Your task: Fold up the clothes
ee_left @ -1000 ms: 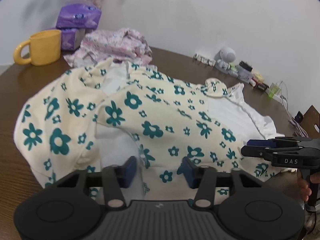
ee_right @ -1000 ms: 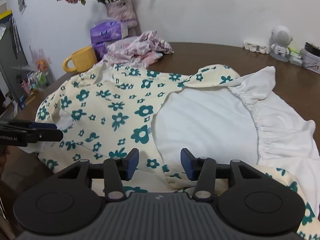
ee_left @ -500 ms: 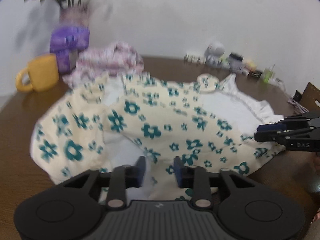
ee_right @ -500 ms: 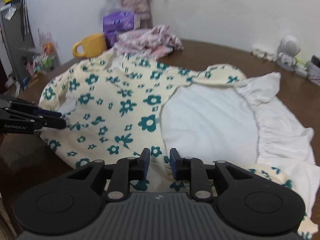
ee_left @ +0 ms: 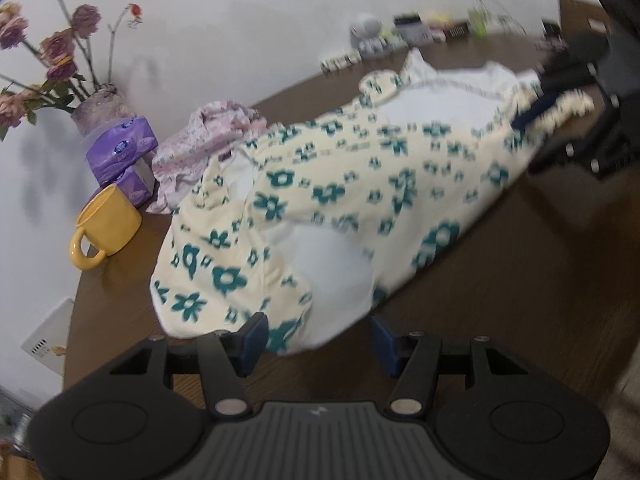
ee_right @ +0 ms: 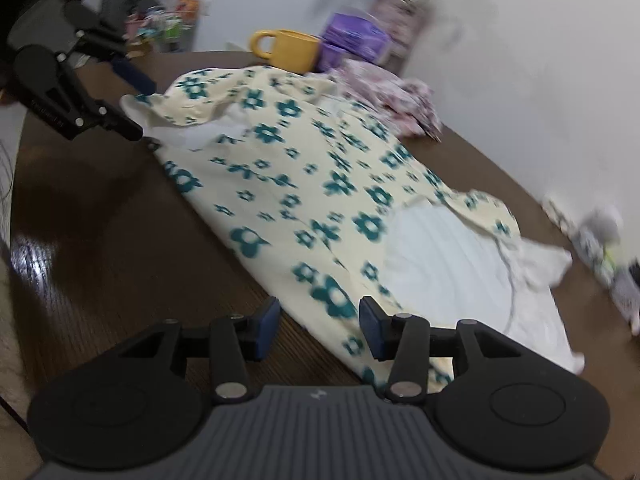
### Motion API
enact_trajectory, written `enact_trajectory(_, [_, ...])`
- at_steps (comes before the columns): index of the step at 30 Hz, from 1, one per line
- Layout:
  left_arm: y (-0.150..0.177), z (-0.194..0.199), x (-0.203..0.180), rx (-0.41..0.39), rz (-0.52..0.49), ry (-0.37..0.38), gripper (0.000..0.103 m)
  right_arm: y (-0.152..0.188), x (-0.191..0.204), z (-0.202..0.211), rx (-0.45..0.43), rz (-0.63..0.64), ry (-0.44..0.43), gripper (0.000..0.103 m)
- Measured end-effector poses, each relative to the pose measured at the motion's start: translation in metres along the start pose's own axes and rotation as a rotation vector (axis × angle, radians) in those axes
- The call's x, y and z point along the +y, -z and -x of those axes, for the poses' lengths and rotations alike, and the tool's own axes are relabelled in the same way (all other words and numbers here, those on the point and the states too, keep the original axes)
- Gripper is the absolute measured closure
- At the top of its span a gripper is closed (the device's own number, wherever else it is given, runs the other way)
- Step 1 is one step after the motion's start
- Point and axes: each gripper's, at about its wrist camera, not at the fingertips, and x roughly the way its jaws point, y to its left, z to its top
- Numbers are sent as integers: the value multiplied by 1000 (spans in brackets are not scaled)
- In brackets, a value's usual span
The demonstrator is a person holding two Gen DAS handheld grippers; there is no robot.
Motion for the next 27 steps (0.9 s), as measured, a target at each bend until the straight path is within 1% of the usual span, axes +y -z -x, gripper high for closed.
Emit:
enact_trajectory(2, [4,-3,0,27,-50,-18,47,-6,7,-5,-3,49,-8,58])
enact_trajectory(4, [2,-8,2,20,-93,-36,47,-12,14,-10,7,104,-11,59])
enact_trajectory(6, [-1,-12,4,14,-123,-30,51,-18,18,-16,24,139,-16,62])
enact_trajectory(7, [-4,-15,4,15,-135,-14,63,-21,18,-19,32,150,-20,66])
enact_trajectory(8, [-8,-17,6,17,-143,8,80,-24,19,-21,42,160,-24,70])
enact_trajectory(10, [-16,-21,14,24,-140,31,94,-30,17,-25,74,164,-31,98])
enact_trajectory(11, [-21,-22,19,19,-141,29,96,-32,15,-26,85,161,-31,99])
enact_trajectory(12, [-26,-22,23,11,-146,22,97,-35,12,-25,86,154,-28,100])
enact_trajectory(14, [-41,-16,32,-29,-178,-30,98,-44,3,-21,69,140,-10,101])
enact_trajectory(15, [-49,-9,37,-55,-190,-61,98,-50,-2,-18,51,138,13,101])
enact_trajectory(18, [-66,20,46,-133,-218,-137,98,-69,-15,0,-21,145,98,101])
enact_trajectory(20, [-66,43,45,-162,-233,-156,98,-79,-20,15,-64,157,136,101])
enact_trajectory(22, [-54,56,41,-141,-217,-107,98,-81,-20,30,-83,169,120,101])
enact_trajectory(23, [-45,55,38,-111,-201,-65,98,-78,-19,35,-76,169,93,101])
enact_trajectory(26, [-19,41,23,-8,-165,48,98,-57,-6,34,-3,153,-19,101])
enact_trajectory(27, [-14,36,20,11,-159,63,98,-50,-2,29,28,148,-52,101])
